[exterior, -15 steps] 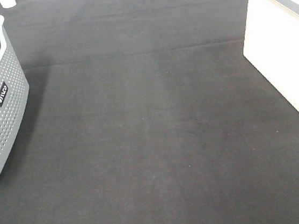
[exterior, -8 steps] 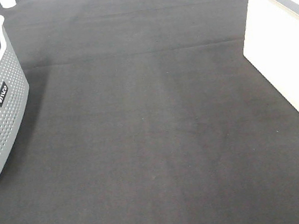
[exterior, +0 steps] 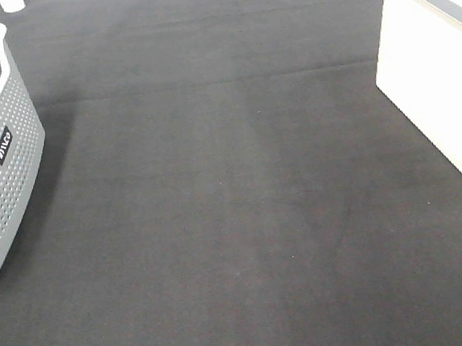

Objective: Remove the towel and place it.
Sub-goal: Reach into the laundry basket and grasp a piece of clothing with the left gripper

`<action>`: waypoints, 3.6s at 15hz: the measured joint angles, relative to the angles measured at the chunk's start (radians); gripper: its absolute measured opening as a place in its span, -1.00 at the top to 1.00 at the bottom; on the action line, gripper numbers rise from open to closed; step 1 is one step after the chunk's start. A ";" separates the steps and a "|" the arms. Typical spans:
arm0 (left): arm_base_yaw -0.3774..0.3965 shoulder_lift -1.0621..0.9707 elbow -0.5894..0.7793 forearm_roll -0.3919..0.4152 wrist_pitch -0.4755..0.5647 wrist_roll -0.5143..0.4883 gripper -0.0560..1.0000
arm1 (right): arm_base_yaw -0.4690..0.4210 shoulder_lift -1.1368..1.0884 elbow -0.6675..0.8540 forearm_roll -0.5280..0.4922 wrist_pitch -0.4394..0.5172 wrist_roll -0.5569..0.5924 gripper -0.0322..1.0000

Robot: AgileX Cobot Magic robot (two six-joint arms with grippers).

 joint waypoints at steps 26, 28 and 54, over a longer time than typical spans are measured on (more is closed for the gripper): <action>0.000 0.676 -0.463 -0.023 0.102 0.322 -0.98 | 0.000 0.000 0.000 0.000 0.000 0.000 -0.70; 0.000 0.865 -0.600 -0.023 0.129 0.432 -0.98 | 0.000 0.000 0.000 0.000 0.000 0.000 -0.70; 0.111 2.007 -0.947 0.392 -0.317 1.029 -0.53 | 0.000 0.000 0.000 0.000 0.000 0.000 -0.70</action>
